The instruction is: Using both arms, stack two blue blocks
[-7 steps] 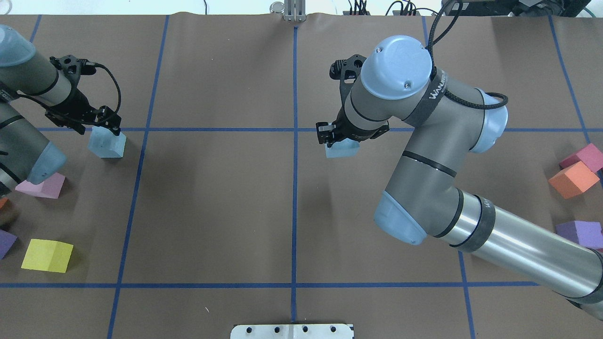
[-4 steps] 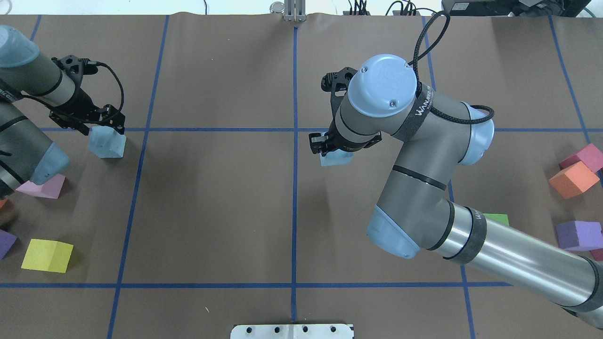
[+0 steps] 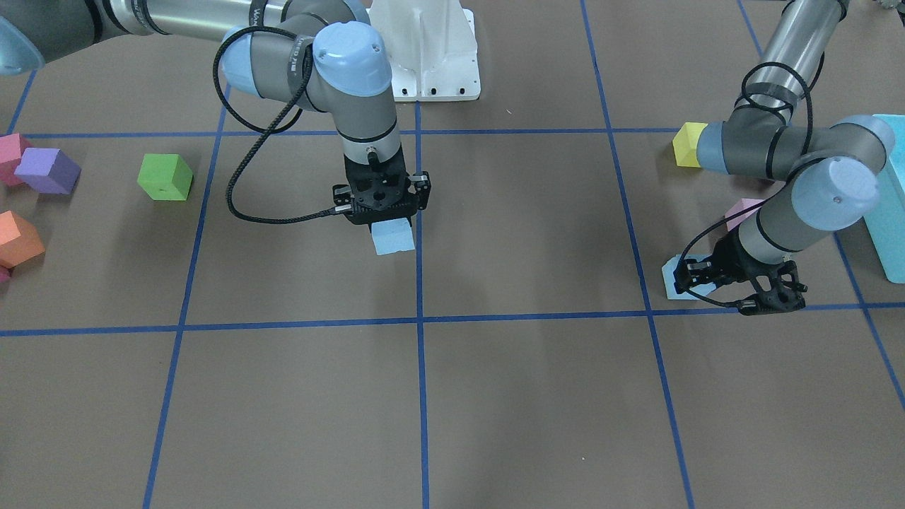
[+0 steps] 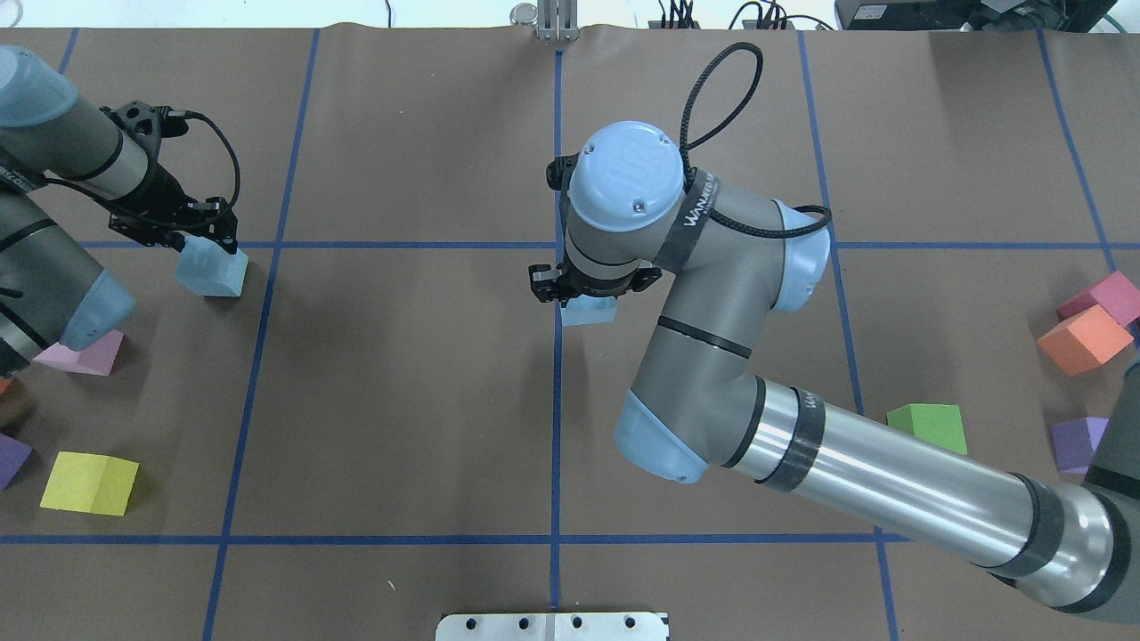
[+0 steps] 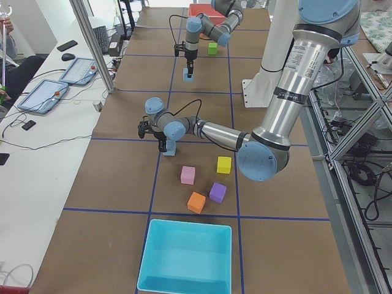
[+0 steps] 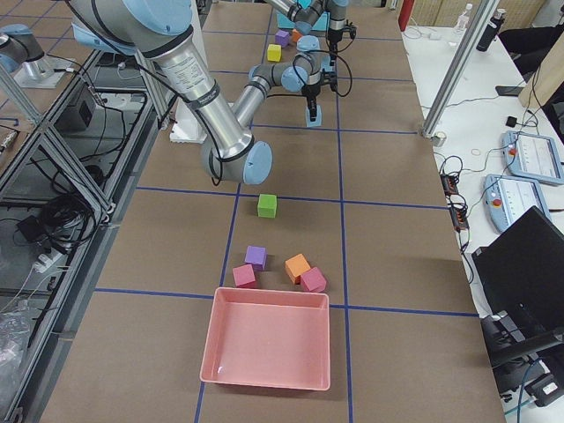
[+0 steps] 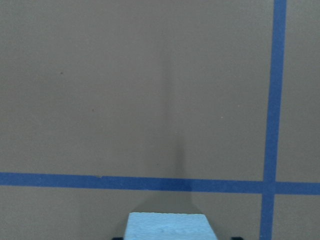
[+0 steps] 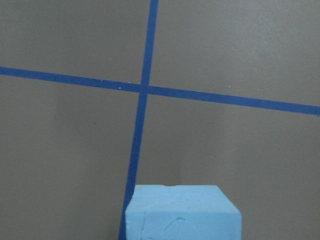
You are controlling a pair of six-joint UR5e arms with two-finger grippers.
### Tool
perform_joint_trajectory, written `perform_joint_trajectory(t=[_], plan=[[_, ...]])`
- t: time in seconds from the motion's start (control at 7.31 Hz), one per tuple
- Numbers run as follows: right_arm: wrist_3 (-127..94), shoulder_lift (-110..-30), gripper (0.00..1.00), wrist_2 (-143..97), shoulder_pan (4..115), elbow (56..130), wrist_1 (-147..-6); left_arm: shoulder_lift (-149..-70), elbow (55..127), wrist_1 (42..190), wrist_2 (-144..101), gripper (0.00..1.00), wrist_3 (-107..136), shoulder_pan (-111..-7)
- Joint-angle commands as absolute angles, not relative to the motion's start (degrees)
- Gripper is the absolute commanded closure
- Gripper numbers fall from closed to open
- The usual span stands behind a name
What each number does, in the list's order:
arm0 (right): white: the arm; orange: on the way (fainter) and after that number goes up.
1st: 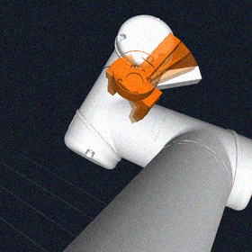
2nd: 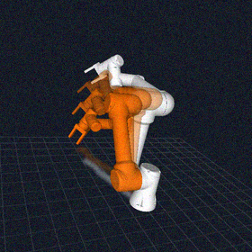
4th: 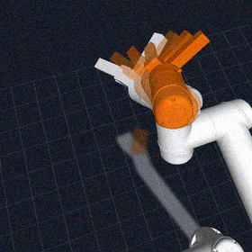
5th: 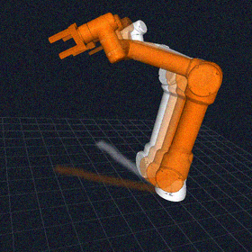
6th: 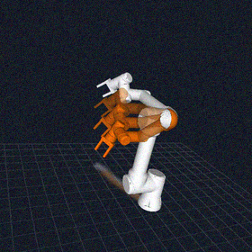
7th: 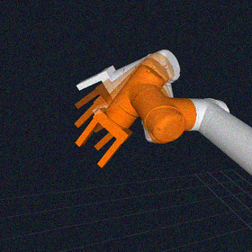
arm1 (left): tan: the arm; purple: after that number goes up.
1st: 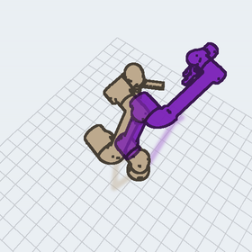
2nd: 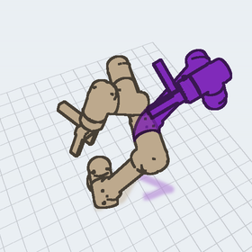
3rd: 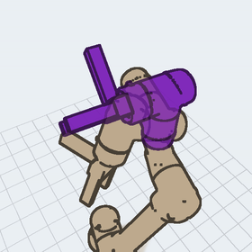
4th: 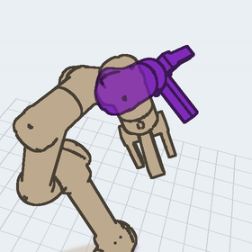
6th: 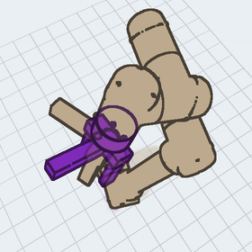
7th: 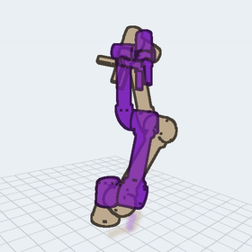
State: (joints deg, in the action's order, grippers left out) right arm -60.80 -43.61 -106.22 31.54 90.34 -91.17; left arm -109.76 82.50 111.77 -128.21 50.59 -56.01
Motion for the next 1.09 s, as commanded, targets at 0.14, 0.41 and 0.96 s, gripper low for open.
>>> perform_joint_trajectory(t=[0.14, 0.41, 0.96], plan=[[-61.26, -39.55, 0.55, -106.08, 29.19, 81.49, -84.57, -116.15, 84.81, 106.56, -128.41, 0.45, 57.97, -55.90], [-61.08, -39.46, 0.55, -106.08, 28.48, 79.81, -84.55, -122.50, 87.26, 99.60, -128.41, 0.44, 65.01, -55.29], [-61.08, -39.82, 0.00, -106.43, 28.82, 80.33, -84.82, -123.65, 90.35, 98.79, -128.15, 0.44, 68.62, -52.84]])
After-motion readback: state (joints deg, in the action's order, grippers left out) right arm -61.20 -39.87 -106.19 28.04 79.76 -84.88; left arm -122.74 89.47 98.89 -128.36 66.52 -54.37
